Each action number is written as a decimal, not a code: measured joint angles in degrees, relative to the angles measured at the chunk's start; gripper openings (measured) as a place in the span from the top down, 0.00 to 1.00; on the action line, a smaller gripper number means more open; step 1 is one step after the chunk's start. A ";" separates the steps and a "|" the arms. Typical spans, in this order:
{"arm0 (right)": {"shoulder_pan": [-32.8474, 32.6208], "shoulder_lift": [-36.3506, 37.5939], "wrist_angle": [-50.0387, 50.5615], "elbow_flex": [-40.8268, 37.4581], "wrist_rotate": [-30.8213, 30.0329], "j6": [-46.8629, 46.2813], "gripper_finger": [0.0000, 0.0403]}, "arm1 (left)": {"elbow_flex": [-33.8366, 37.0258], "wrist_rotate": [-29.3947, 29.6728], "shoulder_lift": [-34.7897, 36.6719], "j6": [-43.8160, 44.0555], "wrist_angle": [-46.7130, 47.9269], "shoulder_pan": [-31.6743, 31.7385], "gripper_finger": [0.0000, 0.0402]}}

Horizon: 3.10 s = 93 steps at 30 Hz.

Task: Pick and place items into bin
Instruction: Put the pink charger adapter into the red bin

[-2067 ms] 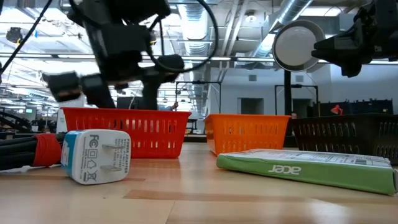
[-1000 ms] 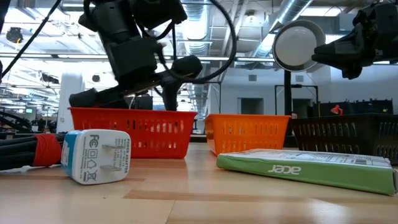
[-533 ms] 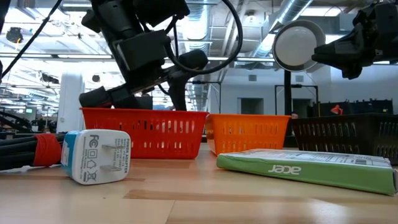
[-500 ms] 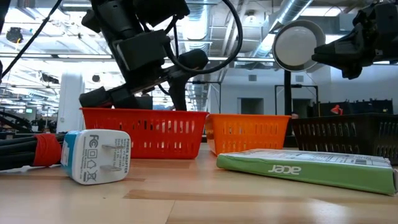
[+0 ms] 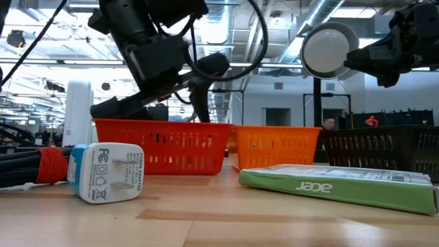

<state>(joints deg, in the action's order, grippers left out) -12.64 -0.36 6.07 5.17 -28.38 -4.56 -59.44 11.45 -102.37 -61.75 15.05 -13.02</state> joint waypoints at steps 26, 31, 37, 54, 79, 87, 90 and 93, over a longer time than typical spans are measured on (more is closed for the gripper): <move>0.00 0.02 0.09 0.00 0.00 0.00 0.67 | -20.57 28.69 5.83 43.89 52.85 -0.34 0.34; 0.00 0.00 0.42 -0.02 0.02 -0.02 0.67 | -21.00 22.60 15.88 56.97 62.49 1.43 0.34; -0.01 0.00 -3.77 -0.08 0.24 -0.13 0.67 | -21.00 21.74 29.60 69.57 64.65 -0.38 0.34; -0.33 -29.04 0.05 36.25 12.16 8.32 0.67 | -7.34 29.15 41.30 79.00 55.11 -8.48 0.34; -29.92 -72.06 46.02 52.10 27.69 -82.35 0.69 | 9.75 36.75 41.31 91.97 39.55 -19.71 0.34; -33.01 -80.08 49.15 52.09 38.82 -88.29 0.68 | 9.75 37.86 41.31 92.96 36.99 -19.70 0.34; -32.56 -83.32 48.99 52.09 40.79 -82.08 0.68 | 9.75 37.95 41.31 93.02 36.12 -19.69 0.34; -31.46 -86.55 48.95 52.09 41.96 -75.96 0.68 | 9.75 37.98 41.31 93.02 35.98 -19.69 0.34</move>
<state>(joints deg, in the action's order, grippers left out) -44.10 -86.91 55.02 57.25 13.58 -80.52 -49.69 49.43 -61.06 31.27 51.03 -32.71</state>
